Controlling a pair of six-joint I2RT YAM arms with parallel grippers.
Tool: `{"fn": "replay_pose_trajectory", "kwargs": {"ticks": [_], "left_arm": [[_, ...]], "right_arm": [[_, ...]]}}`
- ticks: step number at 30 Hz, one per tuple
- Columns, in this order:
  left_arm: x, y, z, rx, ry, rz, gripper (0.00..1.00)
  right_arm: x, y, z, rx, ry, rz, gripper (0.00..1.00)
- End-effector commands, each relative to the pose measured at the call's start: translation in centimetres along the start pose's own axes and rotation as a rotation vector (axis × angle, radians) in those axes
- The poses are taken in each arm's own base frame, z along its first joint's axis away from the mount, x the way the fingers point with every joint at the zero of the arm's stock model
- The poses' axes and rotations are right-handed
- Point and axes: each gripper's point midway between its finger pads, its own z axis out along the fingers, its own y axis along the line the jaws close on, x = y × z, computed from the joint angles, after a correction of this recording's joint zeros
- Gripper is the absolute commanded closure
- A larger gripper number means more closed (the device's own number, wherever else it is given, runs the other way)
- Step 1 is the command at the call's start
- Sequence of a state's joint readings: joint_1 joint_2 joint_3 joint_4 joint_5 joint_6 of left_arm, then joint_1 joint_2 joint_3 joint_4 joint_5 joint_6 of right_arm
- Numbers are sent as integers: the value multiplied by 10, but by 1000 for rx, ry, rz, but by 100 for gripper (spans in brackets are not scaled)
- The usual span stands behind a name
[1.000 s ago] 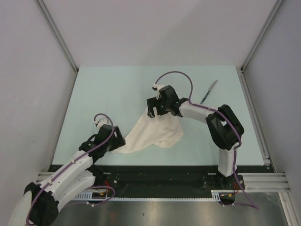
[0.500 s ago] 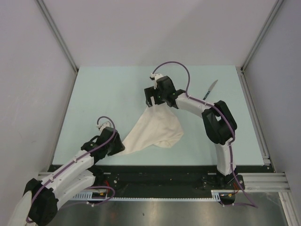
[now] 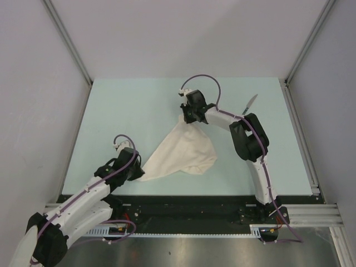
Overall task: Fold the napkin, place the utensils inside, and roll it up
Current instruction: Flatten the napkin out
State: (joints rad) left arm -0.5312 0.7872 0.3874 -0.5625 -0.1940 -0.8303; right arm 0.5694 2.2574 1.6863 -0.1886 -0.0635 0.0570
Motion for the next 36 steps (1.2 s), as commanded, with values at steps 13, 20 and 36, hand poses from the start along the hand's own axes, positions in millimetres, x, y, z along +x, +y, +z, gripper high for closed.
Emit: {"fn": "replay_pose_trajectory", "kwargs": {"ticks": [13,20,36], "left_arm": [[-325,-51,-227,-191,-983,89,99],[-353,-55,-275,-111,-1101,36,99],[-222,-12,-141,-68,-731,248,100]], "right_arm": [[-227,-15,-298,252,-701,-93,97],[-222,-7,-419,320,-914,-57,96],[-12,6,-307,207,-513,216,39]]}}
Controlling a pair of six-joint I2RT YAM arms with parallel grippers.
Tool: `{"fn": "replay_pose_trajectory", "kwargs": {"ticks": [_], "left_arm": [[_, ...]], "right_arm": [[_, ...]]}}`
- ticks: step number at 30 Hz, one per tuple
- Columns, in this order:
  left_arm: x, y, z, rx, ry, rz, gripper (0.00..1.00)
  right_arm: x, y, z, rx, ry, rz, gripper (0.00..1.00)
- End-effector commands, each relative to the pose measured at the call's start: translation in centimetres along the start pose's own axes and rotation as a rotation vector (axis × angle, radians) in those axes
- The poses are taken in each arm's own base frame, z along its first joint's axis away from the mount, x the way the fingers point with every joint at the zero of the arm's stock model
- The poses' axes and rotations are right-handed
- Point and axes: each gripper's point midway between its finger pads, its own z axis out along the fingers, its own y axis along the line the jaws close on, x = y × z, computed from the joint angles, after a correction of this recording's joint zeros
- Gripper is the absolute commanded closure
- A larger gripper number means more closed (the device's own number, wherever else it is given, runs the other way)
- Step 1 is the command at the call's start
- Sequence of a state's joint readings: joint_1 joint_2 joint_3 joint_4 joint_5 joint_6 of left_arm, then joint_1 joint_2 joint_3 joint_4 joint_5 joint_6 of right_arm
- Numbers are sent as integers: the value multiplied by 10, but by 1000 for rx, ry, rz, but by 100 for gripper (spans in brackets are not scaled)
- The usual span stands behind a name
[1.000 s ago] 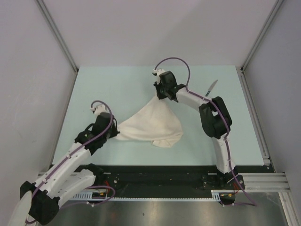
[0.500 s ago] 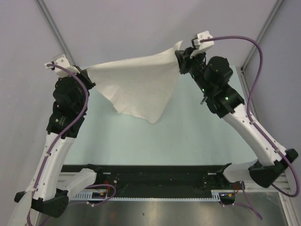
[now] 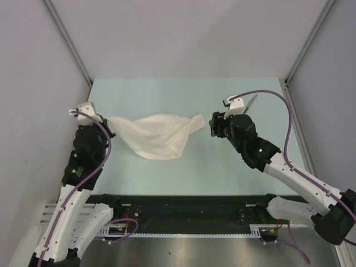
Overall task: Fold the napkin, place the utensils inside, and roll it up
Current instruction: Flatten the napkin out
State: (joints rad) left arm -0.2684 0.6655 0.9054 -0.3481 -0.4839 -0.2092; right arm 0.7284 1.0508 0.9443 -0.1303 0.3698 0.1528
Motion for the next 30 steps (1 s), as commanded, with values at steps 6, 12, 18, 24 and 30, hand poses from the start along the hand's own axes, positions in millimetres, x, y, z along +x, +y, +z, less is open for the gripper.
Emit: {"fn": "replay_pose_trajectory", "kwargs": {"ticks": [6,12,18,24,30], "left_arm": [[119,13,-8,30,322,154,100],[129,11,-5,39,339,140,100],[138,7,-3,51,375,141,100],[136,8,-3,48,362,138,100],[137,7,-3,50,367,140,100]], "right_arm": [[93,27,35,-75,289,118,32],[136,79,76,-218,428,138,29],[154,126,102,-387,499,175,32],[191,140,99,-428,639,247,34],[222,152,85,-483,730,351,36]]}}
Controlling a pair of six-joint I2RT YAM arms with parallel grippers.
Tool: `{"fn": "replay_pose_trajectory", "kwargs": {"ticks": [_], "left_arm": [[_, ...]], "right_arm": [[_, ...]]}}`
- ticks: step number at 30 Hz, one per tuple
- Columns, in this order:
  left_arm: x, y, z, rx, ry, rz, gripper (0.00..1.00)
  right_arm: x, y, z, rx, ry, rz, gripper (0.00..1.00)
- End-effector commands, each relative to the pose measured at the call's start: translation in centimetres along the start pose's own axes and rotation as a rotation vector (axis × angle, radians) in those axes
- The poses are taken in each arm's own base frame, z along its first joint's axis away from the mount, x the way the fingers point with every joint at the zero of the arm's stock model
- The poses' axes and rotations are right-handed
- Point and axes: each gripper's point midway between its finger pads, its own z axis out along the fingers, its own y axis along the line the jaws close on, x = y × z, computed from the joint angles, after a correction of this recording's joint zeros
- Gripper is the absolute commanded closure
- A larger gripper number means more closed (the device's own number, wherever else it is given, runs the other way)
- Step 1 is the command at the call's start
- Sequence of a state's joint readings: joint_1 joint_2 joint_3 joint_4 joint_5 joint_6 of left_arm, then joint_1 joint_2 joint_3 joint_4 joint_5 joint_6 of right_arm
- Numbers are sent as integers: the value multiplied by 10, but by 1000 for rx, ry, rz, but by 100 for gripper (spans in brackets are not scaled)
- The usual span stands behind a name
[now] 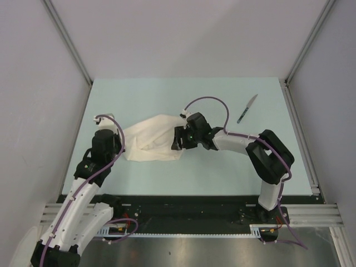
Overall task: Fold the napkin, place the utensils inside, and roll it up
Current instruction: Flatten the napkin out
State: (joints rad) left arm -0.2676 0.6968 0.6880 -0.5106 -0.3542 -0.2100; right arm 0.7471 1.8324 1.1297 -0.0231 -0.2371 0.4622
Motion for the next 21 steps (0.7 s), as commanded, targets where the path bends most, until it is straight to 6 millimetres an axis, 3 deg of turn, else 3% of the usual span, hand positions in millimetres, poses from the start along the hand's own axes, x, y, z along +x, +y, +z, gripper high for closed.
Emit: {"fn": "replay_pose_trajectory", "kwargs": {"ticks": [1,12,18,21], "left_arm": [[-8,-1,0,7,-29,-25,100],[-7,0,0,4,-31,-26,100],[-9,0,-1,3,-35,-27,99],[-9,0,-1,3,-35,-27,100]], "right_arm": [[17,20,10,-120,42,92,37],[31,21,19,-147,93,123,46],[38,22,20,-166,115,148,60],[41,19,22,-160,124,159,72]]}}
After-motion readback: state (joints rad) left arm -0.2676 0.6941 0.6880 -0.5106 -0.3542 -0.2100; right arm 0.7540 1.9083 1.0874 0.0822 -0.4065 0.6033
